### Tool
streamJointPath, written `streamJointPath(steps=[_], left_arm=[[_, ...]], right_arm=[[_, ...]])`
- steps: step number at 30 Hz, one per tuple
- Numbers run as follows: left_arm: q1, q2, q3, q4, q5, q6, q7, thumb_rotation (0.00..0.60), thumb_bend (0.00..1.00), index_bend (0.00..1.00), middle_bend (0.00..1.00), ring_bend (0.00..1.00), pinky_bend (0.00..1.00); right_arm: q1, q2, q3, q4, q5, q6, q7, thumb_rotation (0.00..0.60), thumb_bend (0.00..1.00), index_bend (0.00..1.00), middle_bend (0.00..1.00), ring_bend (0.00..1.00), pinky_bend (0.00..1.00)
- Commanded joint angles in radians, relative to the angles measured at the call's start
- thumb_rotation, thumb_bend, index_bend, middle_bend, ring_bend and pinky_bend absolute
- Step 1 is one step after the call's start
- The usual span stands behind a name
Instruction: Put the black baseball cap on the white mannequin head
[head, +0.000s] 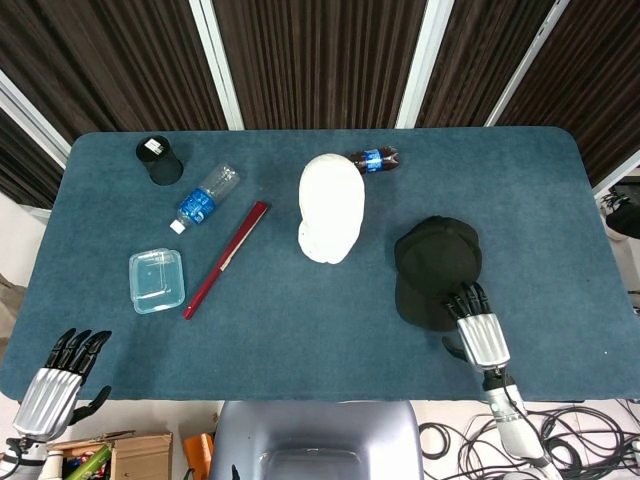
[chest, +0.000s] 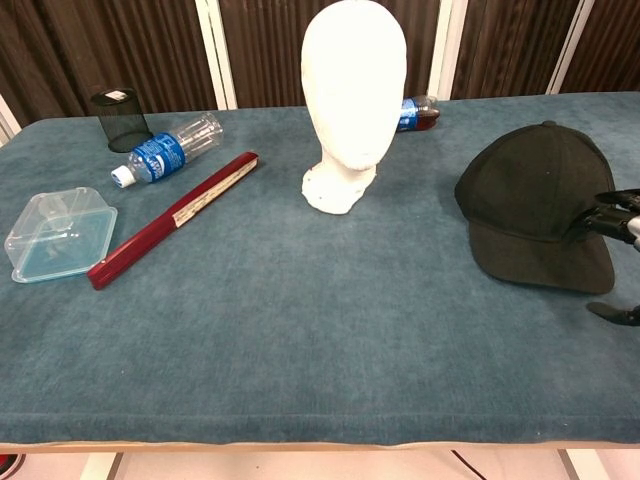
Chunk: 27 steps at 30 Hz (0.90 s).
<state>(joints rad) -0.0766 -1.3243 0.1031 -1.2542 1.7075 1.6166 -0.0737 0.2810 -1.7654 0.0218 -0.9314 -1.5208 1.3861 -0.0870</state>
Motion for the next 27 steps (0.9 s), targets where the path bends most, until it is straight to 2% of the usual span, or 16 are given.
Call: streamJointPath(steps=[1, 17, 23, 27], left_arm=[[0.002, -0.003, -0.002, 0.004, -0.001, -0.003, 0.007, 0.6, 0.3, 0.0, 0.14, 0.08, 0.08], [-0.002, -0.003, -0.007, -0.01, 0.0, -0.027, 0.025, 0.6, 0.3, 0.0, 0.14, 0.08, 0.07], [0.001, -0.001, -0.011, -0.017, -0.006, -0.03, 0.035, 0.6, 0.3, 0.0, 0.14, 0.08, 0.07], [0.002, 0.002, -0.014, -0.017, -0.011, -0.035, 0.042, 0.6, 0.3, 0.0, 0.14, 0.09, 0.07]], right_arm=[[0.004, -0.028, 0.005, 0.032, -0.006, 0.001, 0.01, 0.6, 0.15, 0.34, 0.22, 0.05, 0.0], [0.057, -0.143, 0.078, 0.225, 0.025, -0.019, 0.097, 0.6, 0.16, 0.43, 0.29, 0.13, 0.06], [0.081, -0.178, 0.107, 0.305, 0.03, 0.007, 0.157, 0.6, 0.31, 0.54, 0.35, 0.2, 0.14], [0.089, -0.183, 0.129, 0.327, 0.03, 0.059, 0.199, 0.6, 0.35, 0.64, 0.42, 0.29, 0.23]])
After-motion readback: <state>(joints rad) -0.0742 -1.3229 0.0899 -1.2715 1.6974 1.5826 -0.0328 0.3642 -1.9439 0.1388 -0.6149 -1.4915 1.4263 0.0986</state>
